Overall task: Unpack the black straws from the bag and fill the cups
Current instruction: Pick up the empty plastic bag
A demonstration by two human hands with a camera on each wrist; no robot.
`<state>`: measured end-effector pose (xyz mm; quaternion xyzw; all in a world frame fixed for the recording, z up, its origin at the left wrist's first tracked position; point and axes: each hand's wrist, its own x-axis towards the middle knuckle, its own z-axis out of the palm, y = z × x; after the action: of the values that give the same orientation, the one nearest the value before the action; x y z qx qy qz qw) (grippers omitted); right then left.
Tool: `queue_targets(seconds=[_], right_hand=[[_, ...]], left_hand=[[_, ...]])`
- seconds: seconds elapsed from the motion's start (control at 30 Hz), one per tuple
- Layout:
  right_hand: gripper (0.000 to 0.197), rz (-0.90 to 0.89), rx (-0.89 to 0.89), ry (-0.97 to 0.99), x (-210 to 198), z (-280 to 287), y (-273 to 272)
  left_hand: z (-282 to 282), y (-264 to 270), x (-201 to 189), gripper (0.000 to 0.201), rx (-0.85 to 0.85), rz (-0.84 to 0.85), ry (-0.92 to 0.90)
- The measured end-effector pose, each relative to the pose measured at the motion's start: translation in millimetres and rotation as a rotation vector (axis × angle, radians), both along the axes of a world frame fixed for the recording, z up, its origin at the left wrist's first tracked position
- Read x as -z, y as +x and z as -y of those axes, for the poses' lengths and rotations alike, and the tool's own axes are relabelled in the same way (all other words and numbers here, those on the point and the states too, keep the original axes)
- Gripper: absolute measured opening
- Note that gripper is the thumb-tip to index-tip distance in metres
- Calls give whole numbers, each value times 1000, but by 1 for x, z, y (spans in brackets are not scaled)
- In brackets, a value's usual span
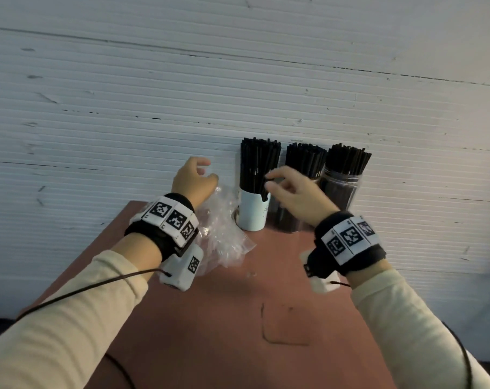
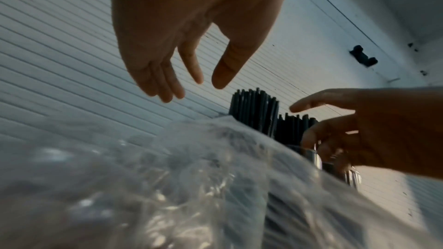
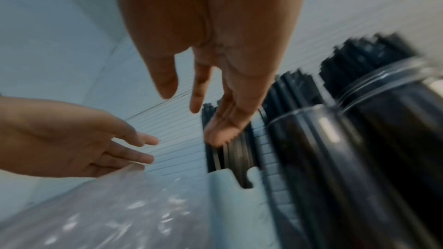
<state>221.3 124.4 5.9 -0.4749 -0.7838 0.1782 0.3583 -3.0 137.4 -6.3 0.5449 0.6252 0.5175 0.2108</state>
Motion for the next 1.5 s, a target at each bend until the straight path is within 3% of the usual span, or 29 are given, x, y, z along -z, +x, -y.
queue_targets(seconds=[0.17,0.23,0.4,0.57,0.8,0.97,1.2,1.37,1.43,1.5], right_hand=[[50,254,-296,-283,17,10,-57],[53,355,-316,-322,25,14,-72],[57,481,-306,-333,34,26,-85],[58,325,-283,-232,26,41,-79],[62,75,-268,-39,10,79,-79],[59,169,-318,74,5,98,-87],[57,245,-333,101,3,111,-78],[55,118,-101,325,-5,125,-54],[68,25,-27,263,-8,125,-42],[81,-51,-75,123,-7,120,-34]], left_hand=[[24,-45,13,58,-35,-123,-360],[36,-57,20,69,-2,-196,-455],[58,-69,31,62,120,-244,-515],[73,-71,30,66,167,-106,-419],[103,-50,-3,48,232,179,-107],[128,-36,-21,53,280,250,-38],[140,-33,-20,37,305,265,4],[139,-37,-20,45,265,326,114],[139,-38,-21,45,257,350,135],[141,-37,-22,44,255,371,155]])
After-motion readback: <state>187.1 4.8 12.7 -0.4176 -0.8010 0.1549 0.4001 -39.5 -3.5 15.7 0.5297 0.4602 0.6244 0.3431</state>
